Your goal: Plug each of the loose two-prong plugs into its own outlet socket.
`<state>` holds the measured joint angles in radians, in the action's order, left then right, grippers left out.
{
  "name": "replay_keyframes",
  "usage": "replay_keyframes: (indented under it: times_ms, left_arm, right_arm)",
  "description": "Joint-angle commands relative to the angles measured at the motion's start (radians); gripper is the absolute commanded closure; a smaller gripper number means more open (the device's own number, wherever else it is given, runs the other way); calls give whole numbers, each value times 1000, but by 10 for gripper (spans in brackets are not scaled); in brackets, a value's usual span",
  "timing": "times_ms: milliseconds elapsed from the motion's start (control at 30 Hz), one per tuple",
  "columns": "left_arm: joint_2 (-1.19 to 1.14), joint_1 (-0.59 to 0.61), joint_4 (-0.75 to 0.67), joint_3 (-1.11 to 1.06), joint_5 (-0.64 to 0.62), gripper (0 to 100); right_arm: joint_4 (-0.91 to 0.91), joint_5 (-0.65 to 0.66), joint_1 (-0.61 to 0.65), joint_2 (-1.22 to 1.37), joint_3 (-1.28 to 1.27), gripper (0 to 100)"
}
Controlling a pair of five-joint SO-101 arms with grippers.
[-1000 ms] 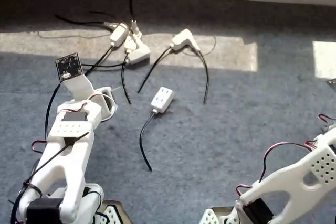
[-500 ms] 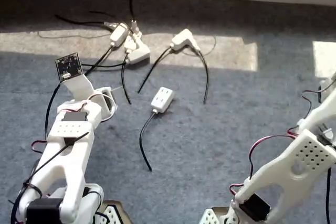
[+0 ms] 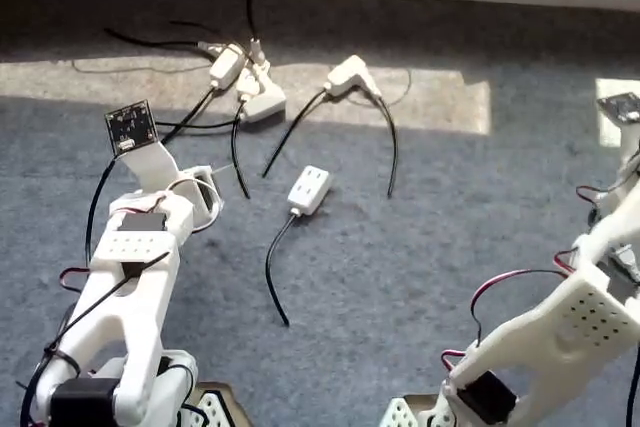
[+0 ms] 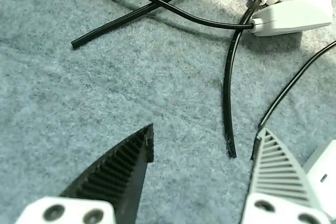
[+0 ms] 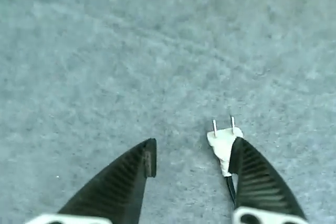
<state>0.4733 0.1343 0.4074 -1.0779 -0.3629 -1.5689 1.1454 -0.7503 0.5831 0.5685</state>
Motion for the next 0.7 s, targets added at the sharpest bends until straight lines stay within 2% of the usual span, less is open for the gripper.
replay_keyframes:
  times_ms: [0,100,333,467,567,667]
  left_arm:
    - [27,1,-17,21,-5,699]
    - [27,1,-17,21,-5,699]
    - [25,1,-17,21,-3,699]
    - [25,1,-17,21,-3,699]
    - [25,-1,-18,21,-3,699]
    - [25,-1,-18,21,-5,699]
  right_arm:
    - [84,133,-82,-62,-56,762]
    - [145,172,-114,-62,-145,762]
    - [374,173,-124,-62,-383,772]
    - [487,167,-119,-68,-456,889]
    - [487,166,-116,-79,-444,996]
    - [487,87,-114,-125,-424,982]
